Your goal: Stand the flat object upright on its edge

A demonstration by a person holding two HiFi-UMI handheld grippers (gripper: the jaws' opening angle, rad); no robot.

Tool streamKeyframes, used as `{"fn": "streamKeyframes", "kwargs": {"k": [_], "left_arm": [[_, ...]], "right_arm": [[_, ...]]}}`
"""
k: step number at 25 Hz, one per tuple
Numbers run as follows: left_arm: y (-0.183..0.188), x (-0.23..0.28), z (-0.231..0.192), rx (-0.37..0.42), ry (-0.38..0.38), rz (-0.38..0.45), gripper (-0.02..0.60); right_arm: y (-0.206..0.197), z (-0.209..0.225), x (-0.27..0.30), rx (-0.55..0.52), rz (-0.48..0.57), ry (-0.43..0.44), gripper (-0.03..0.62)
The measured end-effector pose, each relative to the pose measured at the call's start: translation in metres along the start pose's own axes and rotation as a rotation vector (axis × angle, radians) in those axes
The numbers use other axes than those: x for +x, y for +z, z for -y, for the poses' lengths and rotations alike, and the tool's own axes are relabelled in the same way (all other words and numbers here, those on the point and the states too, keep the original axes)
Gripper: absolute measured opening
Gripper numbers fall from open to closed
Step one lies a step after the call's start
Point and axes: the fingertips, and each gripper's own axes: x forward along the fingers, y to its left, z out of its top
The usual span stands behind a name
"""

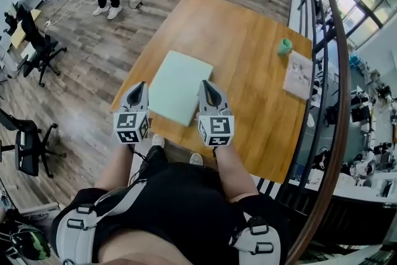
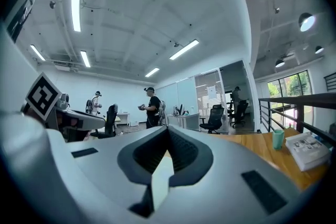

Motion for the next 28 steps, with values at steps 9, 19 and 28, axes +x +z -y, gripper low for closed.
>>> {"fn": "streamKeyframes", "kwargs": {"k": [9, 19, 28], "left_arm": [[0.002, 0.086, -0.036, 0.030, -0.166, -0.067, 0.003], [-0.038, 0.147, -0.062, -0.059, -0.327, -0.205, 0.003], [-0.110, 0.172, -0.043, -0.121, -0.526, -0.442, 0.131]], "right_arm": [[-0.029, 0.031, 0.039, 0.042, -0.094, -0.243, 0.003], [-0.072, 0.043, 0.054, 0.104, -0.232, -0.408, 0.003], [-0.140, 0.044, 0.060, 0.327, -0.378, -0.396, 0.090]]}}
